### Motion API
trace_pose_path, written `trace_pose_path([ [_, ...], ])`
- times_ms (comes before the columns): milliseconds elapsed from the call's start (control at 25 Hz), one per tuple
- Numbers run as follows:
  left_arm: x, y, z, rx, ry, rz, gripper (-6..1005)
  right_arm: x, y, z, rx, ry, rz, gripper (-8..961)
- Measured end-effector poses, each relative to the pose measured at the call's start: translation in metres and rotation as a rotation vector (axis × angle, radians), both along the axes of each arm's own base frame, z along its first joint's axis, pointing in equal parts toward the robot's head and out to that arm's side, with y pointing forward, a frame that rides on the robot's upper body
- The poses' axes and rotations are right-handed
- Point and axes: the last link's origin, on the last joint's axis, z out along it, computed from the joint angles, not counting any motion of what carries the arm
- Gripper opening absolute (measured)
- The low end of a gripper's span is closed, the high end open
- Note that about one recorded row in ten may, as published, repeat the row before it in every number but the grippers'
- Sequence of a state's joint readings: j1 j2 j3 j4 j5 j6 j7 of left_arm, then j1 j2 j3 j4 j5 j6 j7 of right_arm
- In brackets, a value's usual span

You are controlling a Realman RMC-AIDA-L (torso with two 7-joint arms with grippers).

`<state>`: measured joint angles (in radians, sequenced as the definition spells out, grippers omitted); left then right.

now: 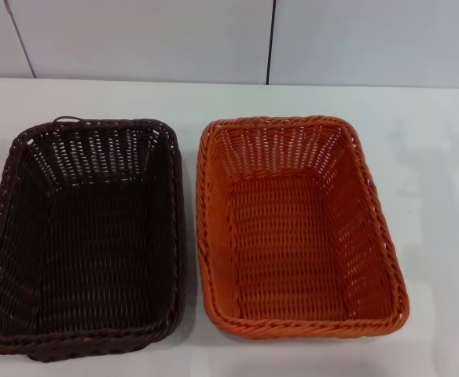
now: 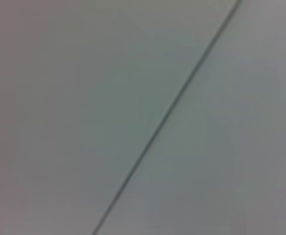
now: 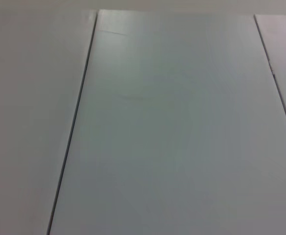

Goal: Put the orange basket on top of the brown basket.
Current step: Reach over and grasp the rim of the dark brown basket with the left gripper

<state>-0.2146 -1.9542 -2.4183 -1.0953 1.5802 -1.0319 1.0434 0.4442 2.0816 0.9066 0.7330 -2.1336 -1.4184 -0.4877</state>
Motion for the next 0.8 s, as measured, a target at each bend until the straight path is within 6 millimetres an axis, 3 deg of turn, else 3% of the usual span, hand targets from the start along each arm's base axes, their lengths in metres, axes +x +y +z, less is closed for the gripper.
trace_pose_path([
  [400, 0.044, 0.002, -0.020, -0.288, 0.166, 0.093, 831, -0.002, 0.003, -0.001, -0.004, -0.011, 0.004, 817],
  [560, 0.059, 0.001, -0.039, -0.430, 0.264, 0.172, 829, -0.002, 0.005, -0.001, -0.005, -0.020, 0.005, 817],
  [800, 0.066, 0.003, -0.063, -0.543, 0.352, 0.261, 827, -0.003, 0.010, -0.003, -0.018, -0.030, 0.007, 817],
])
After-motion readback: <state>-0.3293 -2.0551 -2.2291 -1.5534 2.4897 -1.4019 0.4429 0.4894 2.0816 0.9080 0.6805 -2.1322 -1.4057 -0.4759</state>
